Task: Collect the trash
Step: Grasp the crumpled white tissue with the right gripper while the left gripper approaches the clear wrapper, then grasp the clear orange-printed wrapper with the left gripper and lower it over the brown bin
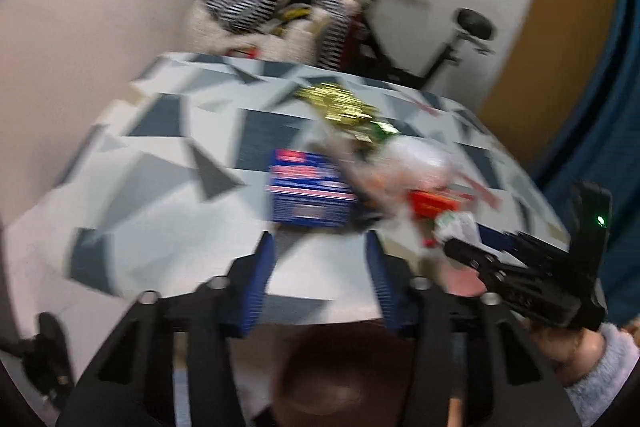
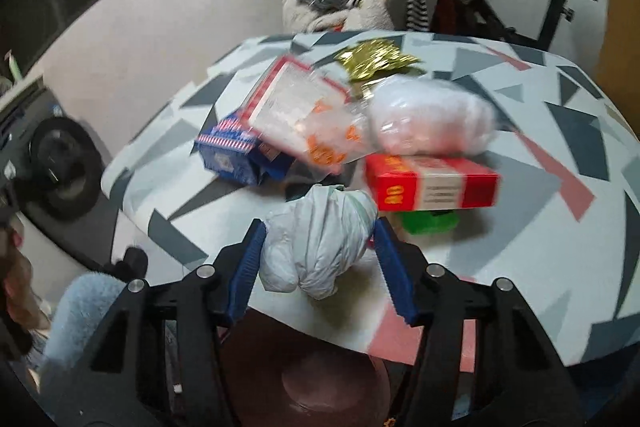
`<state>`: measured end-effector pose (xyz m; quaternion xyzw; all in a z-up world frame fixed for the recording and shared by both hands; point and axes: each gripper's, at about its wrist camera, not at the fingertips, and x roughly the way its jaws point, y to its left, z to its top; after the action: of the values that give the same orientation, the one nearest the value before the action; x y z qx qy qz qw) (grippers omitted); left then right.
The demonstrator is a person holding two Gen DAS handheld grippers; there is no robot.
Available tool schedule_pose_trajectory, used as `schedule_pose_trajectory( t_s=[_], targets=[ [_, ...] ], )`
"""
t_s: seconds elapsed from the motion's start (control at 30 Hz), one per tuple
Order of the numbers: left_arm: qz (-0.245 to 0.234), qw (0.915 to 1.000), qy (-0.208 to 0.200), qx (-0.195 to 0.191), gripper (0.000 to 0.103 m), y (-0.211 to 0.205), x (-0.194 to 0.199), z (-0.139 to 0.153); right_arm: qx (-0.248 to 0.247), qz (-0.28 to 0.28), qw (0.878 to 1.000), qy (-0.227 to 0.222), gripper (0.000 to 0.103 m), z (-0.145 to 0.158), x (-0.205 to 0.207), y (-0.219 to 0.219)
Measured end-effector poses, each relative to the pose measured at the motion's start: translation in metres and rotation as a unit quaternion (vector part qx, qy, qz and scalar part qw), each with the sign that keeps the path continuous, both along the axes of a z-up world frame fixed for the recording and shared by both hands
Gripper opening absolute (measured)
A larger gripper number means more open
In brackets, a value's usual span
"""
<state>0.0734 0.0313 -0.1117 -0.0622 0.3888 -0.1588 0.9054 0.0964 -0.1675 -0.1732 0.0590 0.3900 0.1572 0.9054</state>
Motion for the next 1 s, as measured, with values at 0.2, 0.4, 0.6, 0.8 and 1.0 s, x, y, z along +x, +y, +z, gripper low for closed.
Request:
schedule_pose_trajectory(
  t_s=[0.2,0.4,0.6,0.8,1.0],
  targets=[
    [-0.067,0.9977,0.006,-0.009,0.025,-0.062,0.033,-0.004,0.017,-0.045,0.998,-0.028,0.057,0.024,-0.006,-0.046],
    [-0.08,0.9961,0.033,0.014,0.022,-0.113,0.082,-0.018,0.036,-0.073,0.996,-0.041,0.057,0.034,-0.01,-0.079],
    [-0.072,0.9934,0.061,0.064,0.021,-0.127,0.11,-0.039,0.05,-0.084,0.994,-0.043,0.057,0.032,-0.012,-0.097],
    [-0.06,0.9932,0.078,0.061,0.002,-0.131,0.125,-0.053,0.061,-0.089,0.993,-0.038,0.057,0.027,-0.013,-0.105],
    [-0.062,0.9954,0.045,0.057,0.001,-0.128,0.103,-0.04,0.053,-0.086,0.994,-0.035,0.057,0.029,-0.014,-0.1]
  ],
)
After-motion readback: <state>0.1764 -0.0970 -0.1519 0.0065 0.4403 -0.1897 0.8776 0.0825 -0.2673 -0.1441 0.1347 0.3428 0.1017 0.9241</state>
